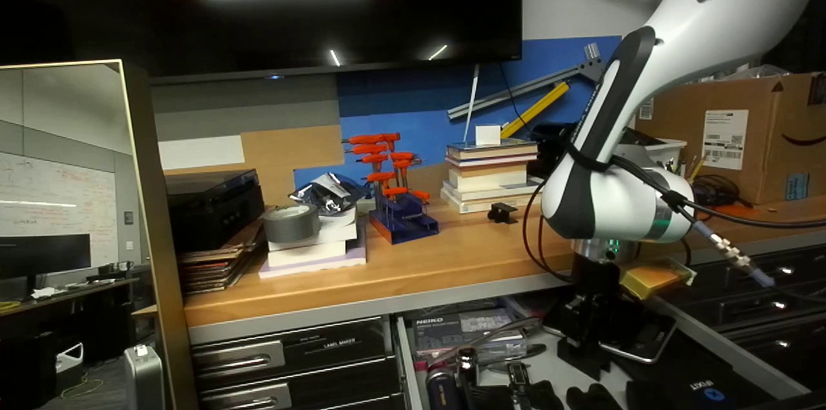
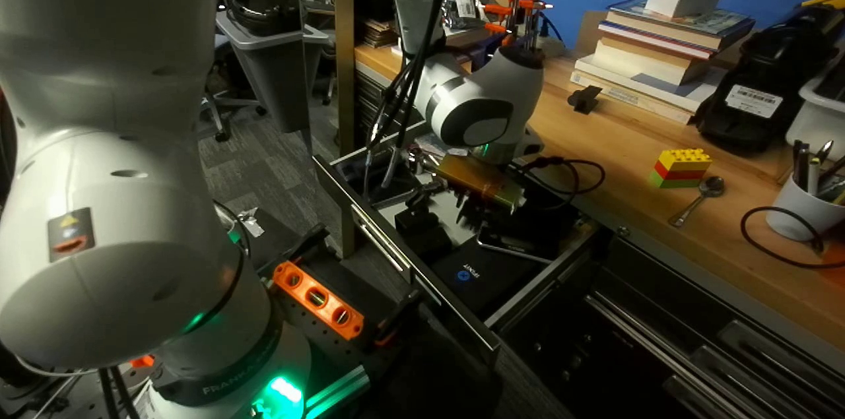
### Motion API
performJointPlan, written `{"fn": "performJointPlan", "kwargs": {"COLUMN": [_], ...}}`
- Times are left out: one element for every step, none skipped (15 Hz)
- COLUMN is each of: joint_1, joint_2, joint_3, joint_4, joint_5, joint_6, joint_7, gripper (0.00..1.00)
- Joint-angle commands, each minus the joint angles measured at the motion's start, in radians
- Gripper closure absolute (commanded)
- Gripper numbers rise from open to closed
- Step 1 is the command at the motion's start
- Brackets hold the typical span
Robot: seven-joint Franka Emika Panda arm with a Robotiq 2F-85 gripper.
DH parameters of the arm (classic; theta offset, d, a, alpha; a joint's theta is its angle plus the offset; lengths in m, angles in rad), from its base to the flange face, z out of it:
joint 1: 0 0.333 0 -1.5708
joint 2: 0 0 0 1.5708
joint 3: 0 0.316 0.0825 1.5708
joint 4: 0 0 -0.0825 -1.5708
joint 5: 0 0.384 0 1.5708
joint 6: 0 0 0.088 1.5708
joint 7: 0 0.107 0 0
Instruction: Put the black objects into the the drawer then close the drawer.
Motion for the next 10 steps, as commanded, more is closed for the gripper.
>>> {"fn": "performJointPlan", "kwargs": {"joint_1": [-0.022,-0.024,-0.025,-0.023,-0.018,-0.014,-0.003,0.008,0.020,0.030], "joint_2": [-0.009,-0.011,-0.015,-0.022,-0.030,-0.047,-0.065,-0.085,-0.108,-0.135], "joint_3": [0.026,0.031,0.036,0.040,0.041,0.043,0.035,0.026,0.016,0.009], "joint_4": [-0.002,-0.003,-0.004,-0.005,-0.006,-0.007,-0.007,-0.009,-0.010,-0.009], "joint_5": [0.007,0.009,0.010,0.010,0.006,0.004,-0.003,-0.012,-0.020,-0.026], "joint_6": [0.012,0.014,0.014,0.013,0.013,0.010,0.006,0.000,-0.004,-0.015], "joint_7": [0.005,0.005,0.004,0.007,0.013,0.021,0.038,0.055,0.077,0.096], "gripper": [0.16,0.07,0.01,0.00,0.00,0.00,0.00,0.00,0.00,0.00]}}
